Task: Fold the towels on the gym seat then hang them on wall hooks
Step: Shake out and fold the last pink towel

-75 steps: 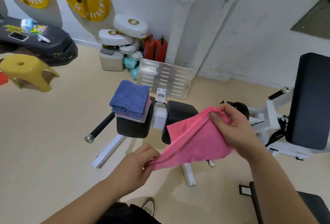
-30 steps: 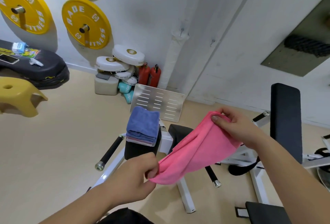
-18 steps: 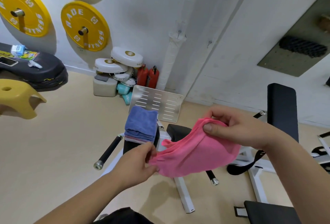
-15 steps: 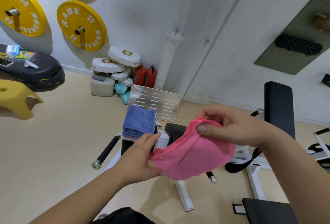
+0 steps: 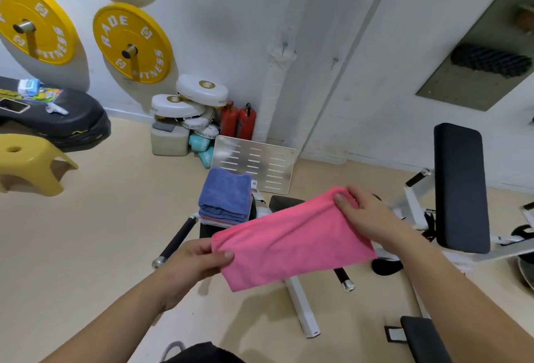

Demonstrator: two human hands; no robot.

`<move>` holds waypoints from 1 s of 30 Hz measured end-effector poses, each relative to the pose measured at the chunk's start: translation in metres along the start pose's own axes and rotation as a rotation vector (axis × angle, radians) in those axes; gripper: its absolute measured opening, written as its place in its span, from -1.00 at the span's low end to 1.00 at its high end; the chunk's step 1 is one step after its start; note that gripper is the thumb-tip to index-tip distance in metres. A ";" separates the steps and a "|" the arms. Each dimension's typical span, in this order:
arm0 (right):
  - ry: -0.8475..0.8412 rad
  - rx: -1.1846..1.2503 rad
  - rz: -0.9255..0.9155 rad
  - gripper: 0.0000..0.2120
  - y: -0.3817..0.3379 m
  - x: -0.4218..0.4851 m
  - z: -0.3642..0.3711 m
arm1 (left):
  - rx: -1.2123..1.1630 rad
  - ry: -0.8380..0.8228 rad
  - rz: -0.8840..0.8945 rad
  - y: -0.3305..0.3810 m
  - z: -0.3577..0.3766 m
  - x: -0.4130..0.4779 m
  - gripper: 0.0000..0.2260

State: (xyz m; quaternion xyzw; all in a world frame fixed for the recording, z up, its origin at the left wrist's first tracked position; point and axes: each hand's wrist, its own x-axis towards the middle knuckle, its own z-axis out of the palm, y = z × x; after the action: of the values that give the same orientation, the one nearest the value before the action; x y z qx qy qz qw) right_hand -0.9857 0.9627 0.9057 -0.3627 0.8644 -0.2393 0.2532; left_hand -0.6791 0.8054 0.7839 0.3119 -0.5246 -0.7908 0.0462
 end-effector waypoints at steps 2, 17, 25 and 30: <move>0.012 0.161 0.065 -0.80 0.016 0.000 0.024 | -0.104 0.147 -0.003 0.001 0.002 -0.004 -0.76; -0.433 0.675 -0.026 -0.74 -0.162 0.009 0.226 | 0.084 0.653 0.197 0.052 -0.050 -0.056 -0.78; -0.333 0.672 -0.058 -0.63 -0.298 0.084 0.330 | 0.354 0.692 0.224 0.079 -0.240 -0.038 -0.78; -0.314 0.766 0.022 -0.46 -0.377 0.121 0.373 | 0.343 0.508 0.211 0.128 -0.320 -0.030 -0.80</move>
State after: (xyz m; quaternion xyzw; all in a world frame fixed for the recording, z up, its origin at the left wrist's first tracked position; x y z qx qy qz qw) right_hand -0.6408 0.5521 0.8166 -0.2649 0.6677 -0.4825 0.5011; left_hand -0.5145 0.5036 0.8256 0.4464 -0.6515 -0.5785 0.2040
